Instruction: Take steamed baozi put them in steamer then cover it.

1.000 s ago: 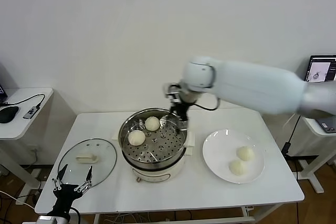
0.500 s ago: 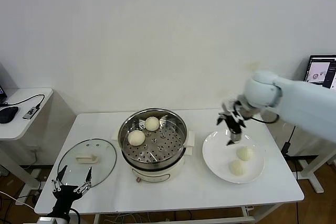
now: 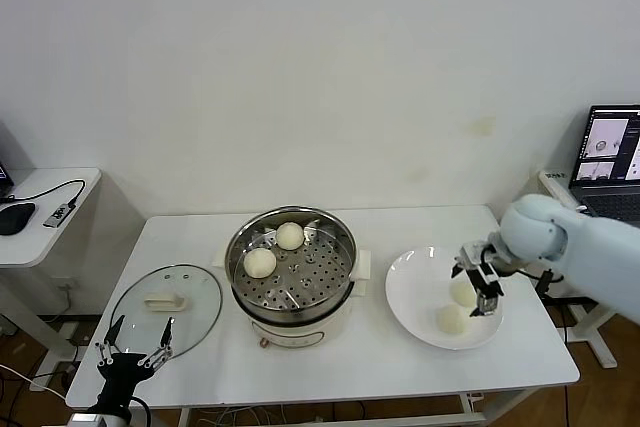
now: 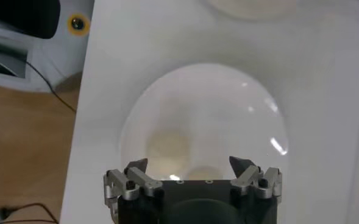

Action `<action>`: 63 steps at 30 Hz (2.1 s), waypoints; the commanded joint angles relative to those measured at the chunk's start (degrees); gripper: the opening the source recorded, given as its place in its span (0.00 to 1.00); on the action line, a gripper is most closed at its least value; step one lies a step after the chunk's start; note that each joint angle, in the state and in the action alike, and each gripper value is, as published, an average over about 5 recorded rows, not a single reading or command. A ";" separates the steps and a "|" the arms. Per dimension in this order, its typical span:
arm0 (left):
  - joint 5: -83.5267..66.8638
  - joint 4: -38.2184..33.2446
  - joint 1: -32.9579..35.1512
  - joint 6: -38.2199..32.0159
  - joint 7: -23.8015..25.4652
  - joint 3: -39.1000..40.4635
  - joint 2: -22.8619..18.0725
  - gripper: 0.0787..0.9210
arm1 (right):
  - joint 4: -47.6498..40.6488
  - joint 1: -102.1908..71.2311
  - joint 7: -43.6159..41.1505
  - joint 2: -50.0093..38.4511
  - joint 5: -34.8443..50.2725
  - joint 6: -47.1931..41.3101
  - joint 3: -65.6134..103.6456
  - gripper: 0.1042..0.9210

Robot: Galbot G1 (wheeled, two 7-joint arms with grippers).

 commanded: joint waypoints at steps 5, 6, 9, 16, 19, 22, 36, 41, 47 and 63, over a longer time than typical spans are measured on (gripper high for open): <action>-0.08 -0.09 0.16 0.08 0.17 0.01 -0.14 0.88 | -5.29 -14.74 2.06 1.77 -4.70 0.95 9.26 0.88; -0.08 -0.08 0.18 0.07 0.17 -0.04 -0.17 0.88 | -6.07 -15.18 2.33 2.40 -4.82 1.02 9.68 0.88; -0.09 -0.03 0.23 0.05 0.16 -0.22 -0.26 0.88 | -8.62 -15.96 3.24 4.32 -5.20 1.23 10.62 0.88; -0.13 0.07 0.25 0.01 0.16 -0.51 -0.30 0.88 | -12.36 -15.98 3.93 7.87 -5.72 1.55 11.58 0.88; -0.12 0.20 0.17 -0.01 0.17 -0.51 -0.33 0.88 | -13.07 -15.85 3.98 8.80 -5.82 1.59 11.64 0.88; -0.11 0.29 0.13 -0.03 0.18 -0.47 -0.37 0.88 | -13.41 -15.93 4.06 9.51 -5.78 1.46 11.68 0.88; -0.15 0.49 0.02 -0.14 0.26 -0.46 -0.43 0.88 | -12.74 -15.10 2.38 8.88 -6.02 0.16 11.69 0.61; -0.12 0.42 0.03 -0.12 0.25 -0.56 -0.31 0.88 | -11.27 -11.68 1.65 8.45 -4.12 -0.08 10.72 0.60; -0.09 -0.04 0.28 0.03 0.26 -0.59 -0.20 0.88 | -7.72 -1.62 0.17 7.49 3.57 -2.81 7.86 0.60; -0.57 -0.62 0.23 0.11 0.30 -0.82 0.72 0.88 | -10.97 27.40 -0.45 22.78 14.55 -3.85 -4.82 0.60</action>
